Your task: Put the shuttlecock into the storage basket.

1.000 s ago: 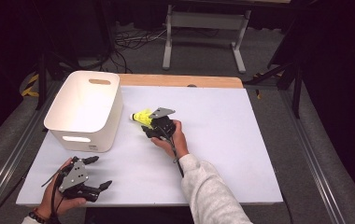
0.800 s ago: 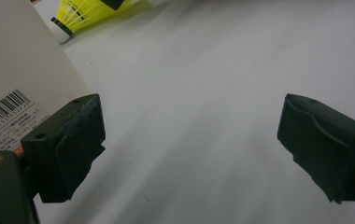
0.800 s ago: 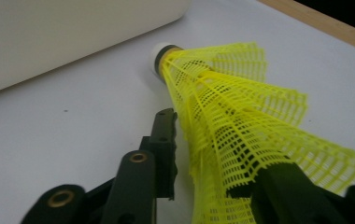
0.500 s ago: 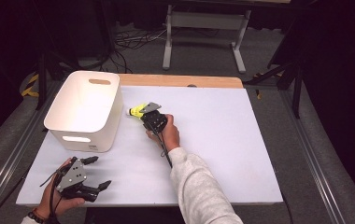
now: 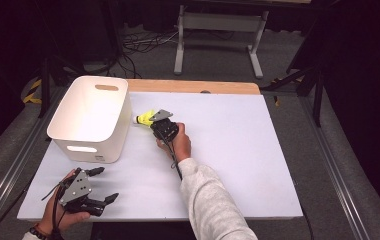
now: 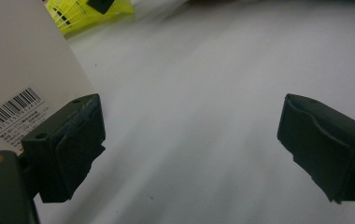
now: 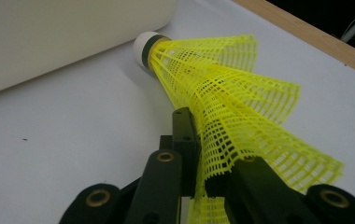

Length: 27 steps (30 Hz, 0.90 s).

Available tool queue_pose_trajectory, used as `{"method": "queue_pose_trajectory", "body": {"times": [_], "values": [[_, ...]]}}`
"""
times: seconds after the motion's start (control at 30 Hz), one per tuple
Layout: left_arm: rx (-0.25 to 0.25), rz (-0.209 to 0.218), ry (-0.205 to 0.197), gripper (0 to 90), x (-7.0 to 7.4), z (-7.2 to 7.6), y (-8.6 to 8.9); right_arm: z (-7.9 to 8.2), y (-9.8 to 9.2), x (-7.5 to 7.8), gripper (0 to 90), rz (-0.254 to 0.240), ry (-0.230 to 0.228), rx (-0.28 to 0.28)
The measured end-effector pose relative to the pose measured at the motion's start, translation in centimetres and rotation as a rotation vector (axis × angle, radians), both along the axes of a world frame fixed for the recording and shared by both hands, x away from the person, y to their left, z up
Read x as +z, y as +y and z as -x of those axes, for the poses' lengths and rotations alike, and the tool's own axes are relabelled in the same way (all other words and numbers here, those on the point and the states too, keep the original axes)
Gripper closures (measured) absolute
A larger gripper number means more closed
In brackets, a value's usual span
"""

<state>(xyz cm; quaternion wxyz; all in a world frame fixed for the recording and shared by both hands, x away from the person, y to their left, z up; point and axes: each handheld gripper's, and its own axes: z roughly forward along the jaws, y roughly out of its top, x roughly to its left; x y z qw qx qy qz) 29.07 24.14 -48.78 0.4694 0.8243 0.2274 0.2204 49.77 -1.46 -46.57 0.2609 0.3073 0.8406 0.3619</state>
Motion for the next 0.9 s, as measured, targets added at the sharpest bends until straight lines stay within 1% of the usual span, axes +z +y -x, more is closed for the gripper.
{"method": "queue_pose_trajectory", "body": {"times": [0.07,0.1,0.2,0.27,0.37,0.43,0.5,0.57,0.6,0.63,0.8,0.83,0.87,0.9], "values": [[-0.002,0.002,0.001,8.3,0.0,0.1,0.0,0.1,-0.1,0.1,86.6,-0.004,-0.001,0.004],[0.002,0.007,0.002,8.2,0.0,0.1,0.0,0.3,-0.3,0.3,86.6,-0.015,-0.005,0.005],[0.006,0.010,0.008,8.1,0.0,0.1,-0.1,0.7,-0.6,0.5,86.6,-0.027,-0.003,0.012],[0.004,0.004,0.002,8.0,0.0,0.2,-0.1,1.0,-1.0,0.7,86.6,-0.041,-0.007,0.018],[0.001,-0.004,0.006,7.9,0.0,0.1,-0.2,1.7,-1.4,1.0,86.6,-0.054,-0.011,0.029],[0.003,-0.002,0.009,7.9,0.0,0.1,-0.3,2.2,-1.8,1.3,86.6,-0.062,-0.019,0.040],[0.002,-0.009,0.005,7.9,0.0,0.0,-0.4,2.7,-2.0,1.6,86.5,-0.071,-0.021,0.050],[0.003,-0.008,0.007,7.8,0.0,0.0,-0.5,3.2,-2.3,1.9,86.5,-0.081,-0.026,0.060],[0.003,-0.008,0.007,7.8,0.0,0.0,-0.5,3.2,-2.3,1.9,86.5,-0.081,-0.026,0.060],[0.003,-0.004,0.010,7.8,-0.1,0.0,-0.6,3.6,-2.6,2.2,86.5,-0.090,-0.028,0.069],[0.005,-0.013,0.017,7.9,-0.1,-0.2,-0.8,4.9,-3.4,2.7,86.5,-0.099,-0.041,0.097],[0.005,-0.013,0.017,7.9,-0.1,-0.2,-0.8,4.9,-3.4,2.7,86.5,-0.099,-0.041,0.097],[0.005,-0.010,0.023,7.9,-0.2,-0.3,-0.8,5.5,-4.0,2.9,86.5,-0.108,-0.040,0.111],[0.005,-0.010,0.024,7.9,-0.2,-0.3,-0.8,5.7,-4.2,2.9,86.5,-0.109,-0.043,0.118]]}}
